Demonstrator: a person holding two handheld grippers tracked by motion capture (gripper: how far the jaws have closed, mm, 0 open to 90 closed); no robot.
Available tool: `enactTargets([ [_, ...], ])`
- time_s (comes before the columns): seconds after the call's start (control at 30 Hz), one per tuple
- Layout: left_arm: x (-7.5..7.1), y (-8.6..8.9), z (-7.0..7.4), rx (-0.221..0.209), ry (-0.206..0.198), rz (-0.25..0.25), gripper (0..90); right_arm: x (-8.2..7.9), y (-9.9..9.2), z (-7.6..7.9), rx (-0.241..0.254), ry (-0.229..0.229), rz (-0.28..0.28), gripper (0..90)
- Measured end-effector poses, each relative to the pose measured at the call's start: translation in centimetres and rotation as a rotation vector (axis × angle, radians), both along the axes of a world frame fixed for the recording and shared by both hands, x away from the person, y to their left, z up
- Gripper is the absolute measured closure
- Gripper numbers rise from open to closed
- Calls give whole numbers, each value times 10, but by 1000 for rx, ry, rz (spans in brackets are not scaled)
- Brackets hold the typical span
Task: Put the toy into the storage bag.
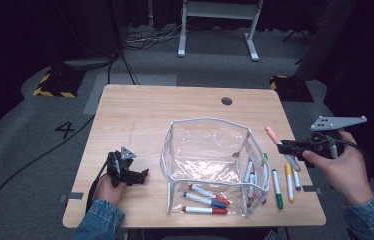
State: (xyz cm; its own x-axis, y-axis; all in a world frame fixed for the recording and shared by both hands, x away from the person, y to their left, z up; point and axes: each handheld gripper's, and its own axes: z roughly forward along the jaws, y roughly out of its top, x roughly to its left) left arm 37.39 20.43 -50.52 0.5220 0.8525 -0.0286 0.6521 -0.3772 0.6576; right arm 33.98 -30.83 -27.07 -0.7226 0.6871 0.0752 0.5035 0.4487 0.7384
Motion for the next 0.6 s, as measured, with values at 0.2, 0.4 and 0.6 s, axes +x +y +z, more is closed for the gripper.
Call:
enactTargets([
  [0.2,0,0,0,0,0,0,0,2,38,12,-22,2,116,774],
  [0.4,0,0,0,0,0,0,0,8,72,16,-42,12,219,774],
  [0.6,0,0,0,0,0,0,0,11,106,9,-81,45,325,774],
])
